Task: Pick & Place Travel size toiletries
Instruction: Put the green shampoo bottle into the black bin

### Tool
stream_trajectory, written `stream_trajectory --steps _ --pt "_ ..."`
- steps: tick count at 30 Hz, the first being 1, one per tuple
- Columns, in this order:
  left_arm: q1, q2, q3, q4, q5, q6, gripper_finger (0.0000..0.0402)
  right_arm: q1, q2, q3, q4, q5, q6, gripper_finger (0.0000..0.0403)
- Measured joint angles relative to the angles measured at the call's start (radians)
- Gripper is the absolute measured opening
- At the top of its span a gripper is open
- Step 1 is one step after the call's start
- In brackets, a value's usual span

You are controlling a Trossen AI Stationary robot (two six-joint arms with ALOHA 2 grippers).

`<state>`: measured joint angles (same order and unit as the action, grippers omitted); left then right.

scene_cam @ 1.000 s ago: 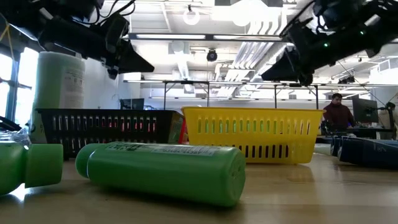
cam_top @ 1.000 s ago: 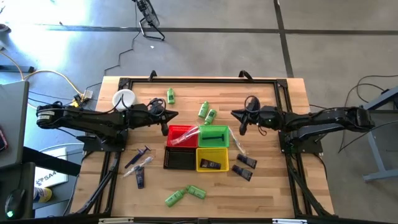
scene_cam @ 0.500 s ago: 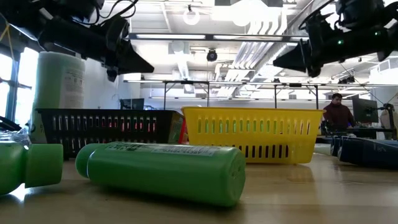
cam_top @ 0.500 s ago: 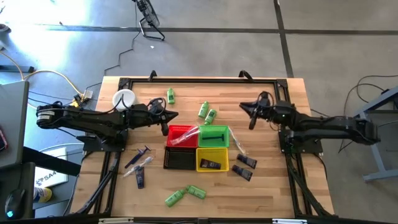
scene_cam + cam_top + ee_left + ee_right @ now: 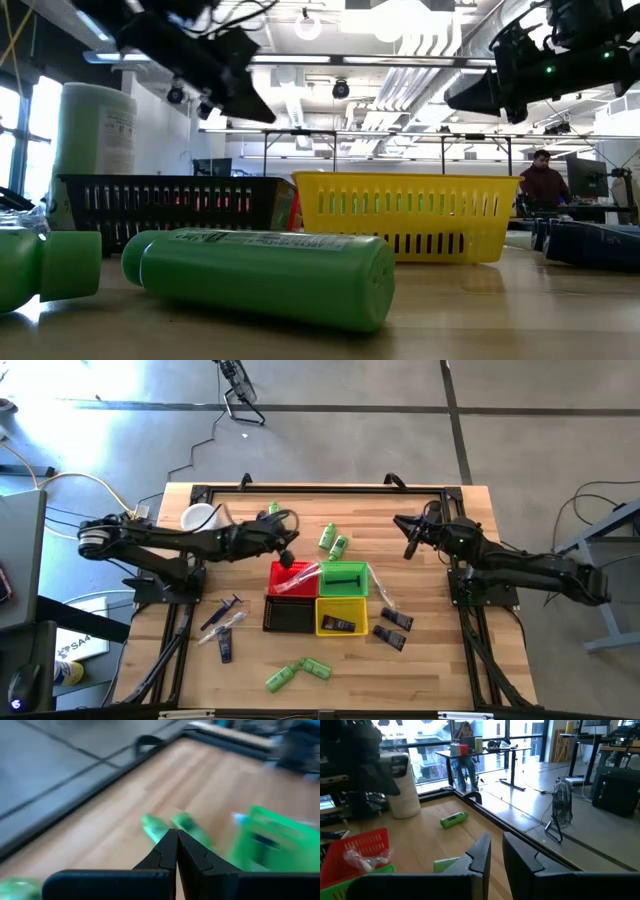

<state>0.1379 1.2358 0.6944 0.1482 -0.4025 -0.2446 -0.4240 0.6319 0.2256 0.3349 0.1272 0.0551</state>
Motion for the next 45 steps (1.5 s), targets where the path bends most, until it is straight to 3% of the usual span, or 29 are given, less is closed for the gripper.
stream_trajectory --steps 6,10,14,20,22,26,34,45 --pt "0.001 0.106 0.201 -0.154 -0.155 0.000 0.0001 -0.023 0.007 0.000 -0.017 0.000 0.000 0.0040" --pt "0.033 0.162 0.314 -0.224 -0.172 0.010 0.0001 -0.024 0.007 0.000 -0.018 0.000 0.000 0.0040" --pt "0.108 0.210 0.393 -0.327 -0.106 0.003 0.0001 -0.024 0.007 0.000 -0.023 0.000 0.000 0.0040" --pt "0.264 0.255 0.412 -0.360 0.137 -0.064 0.0001 -0.024 0.007 0.000 -0.037 0.000 0.000 0.0040" --pt "0.311 0.257 0.412 -0.379 0.176 -0.101 0.0001 -0.024 0.007 0.000 -0.037 0.000 -0.004 0.0040" --pt "0.401 0.258 0.415 -0.436 0.191 -0.127 0.0001 -0.024 0.007 0.000 -0.037 0.000 -0.008 0.0040" --pt "0.535 0.269 0.566 -0.782 0.263 -0.153 0.0001 -0.024 0.007 0.000 -0.040 0.001 -0.027 0.0040" --pt "0.590 0.279 0.588 -0.795 0.262 -0.133 0.0001 -0.024 0.007 0.000 -0.047 0.000 -0.027 0.0040"
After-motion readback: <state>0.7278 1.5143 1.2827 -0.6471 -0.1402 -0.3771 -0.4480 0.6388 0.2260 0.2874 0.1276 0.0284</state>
